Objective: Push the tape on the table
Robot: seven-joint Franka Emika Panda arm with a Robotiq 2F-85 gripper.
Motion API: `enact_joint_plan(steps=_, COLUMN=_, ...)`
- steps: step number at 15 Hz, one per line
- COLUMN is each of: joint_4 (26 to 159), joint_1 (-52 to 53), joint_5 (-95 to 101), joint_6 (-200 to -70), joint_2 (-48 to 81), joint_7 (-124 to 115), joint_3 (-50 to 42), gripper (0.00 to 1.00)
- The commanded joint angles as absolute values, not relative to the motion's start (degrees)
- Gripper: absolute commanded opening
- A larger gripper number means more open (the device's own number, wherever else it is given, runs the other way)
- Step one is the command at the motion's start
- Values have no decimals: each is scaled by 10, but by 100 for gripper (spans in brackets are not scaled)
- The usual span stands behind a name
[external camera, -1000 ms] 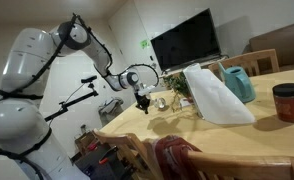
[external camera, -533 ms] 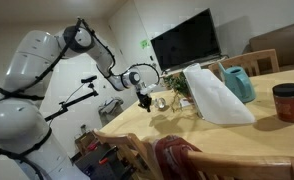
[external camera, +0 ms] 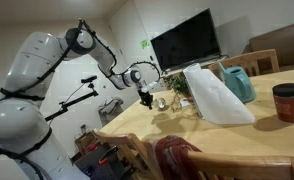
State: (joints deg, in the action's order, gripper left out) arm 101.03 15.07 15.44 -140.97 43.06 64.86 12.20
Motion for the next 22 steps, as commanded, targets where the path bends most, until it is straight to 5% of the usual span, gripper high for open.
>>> enact_joint_plan(steps=1, joint_4=1006, joint_1=145, joint_5=162, joint_6=-1406, joint_2=435, joint_7=644, joint_3=130, gripper=1)
enact_joint_plan(steps=22, joint_4=966, joint_1=148, joint_5=164, joint_6=-1387, joint_2=467, joint_7=632, joint_3=118, gripper=0)
